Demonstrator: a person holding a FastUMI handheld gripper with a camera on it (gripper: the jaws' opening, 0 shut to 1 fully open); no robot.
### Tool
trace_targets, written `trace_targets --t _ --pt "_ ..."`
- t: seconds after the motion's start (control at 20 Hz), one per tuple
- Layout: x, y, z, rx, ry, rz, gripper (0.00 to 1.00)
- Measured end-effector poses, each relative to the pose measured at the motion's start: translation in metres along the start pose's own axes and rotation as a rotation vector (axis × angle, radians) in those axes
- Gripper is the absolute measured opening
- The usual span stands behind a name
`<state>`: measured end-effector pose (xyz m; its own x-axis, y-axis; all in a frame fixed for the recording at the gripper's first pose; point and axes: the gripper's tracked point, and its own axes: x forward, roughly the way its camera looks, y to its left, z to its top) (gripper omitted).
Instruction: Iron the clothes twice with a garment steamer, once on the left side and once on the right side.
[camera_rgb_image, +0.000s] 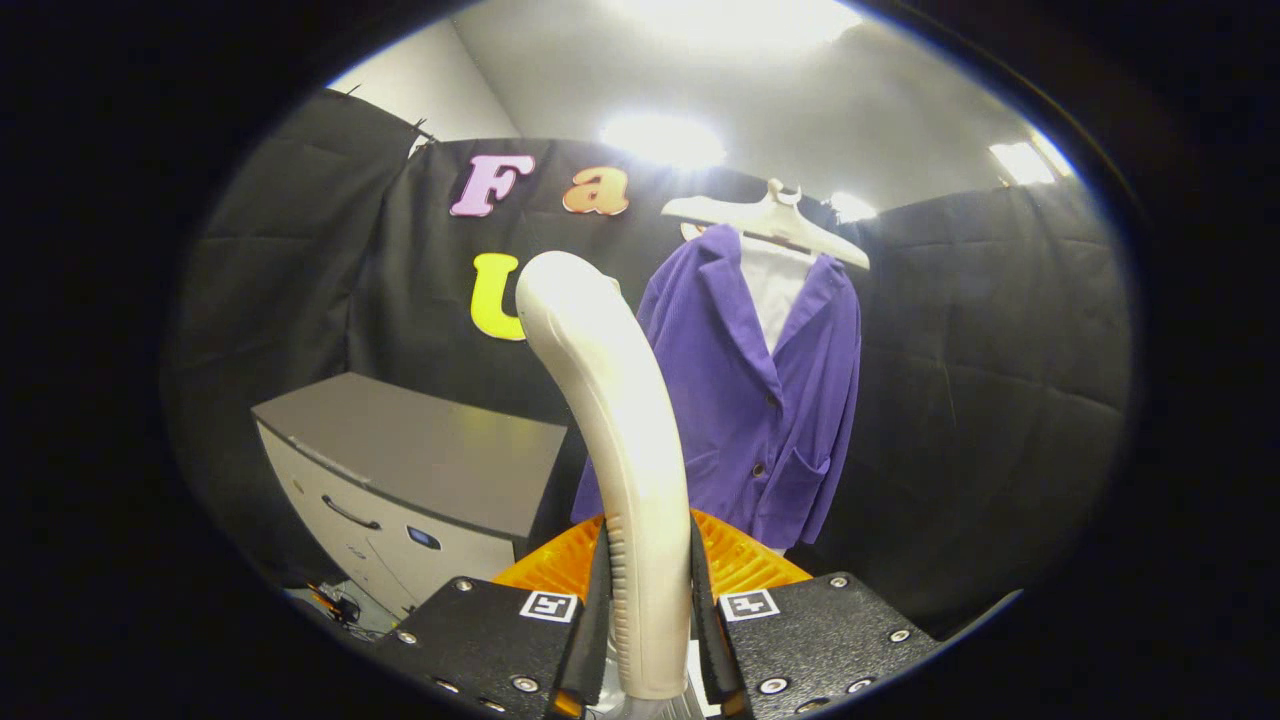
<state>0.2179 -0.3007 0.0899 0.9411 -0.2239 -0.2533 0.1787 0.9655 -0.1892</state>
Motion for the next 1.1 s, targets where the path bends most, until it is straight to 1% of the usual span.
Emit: trace_targets --t 0.25,0.45,0.55,0.85,1.1 --pt "-0.03 0.037 0.046 0.018 -0.111 -0.071 0.37" --pt "-0.05 0.06 0.068 0.099 -0.156 -0.085 0.37" --pt "-0.057 0.066 0.076 0.106 -0.177 -0.097 0.37" --pt "-0.069 0.068 0.079 0.118 -0.202 -0.132 0.37" --pt "-0.069 0.077 0.071 0.117 -0.196 -0.096 0.37"
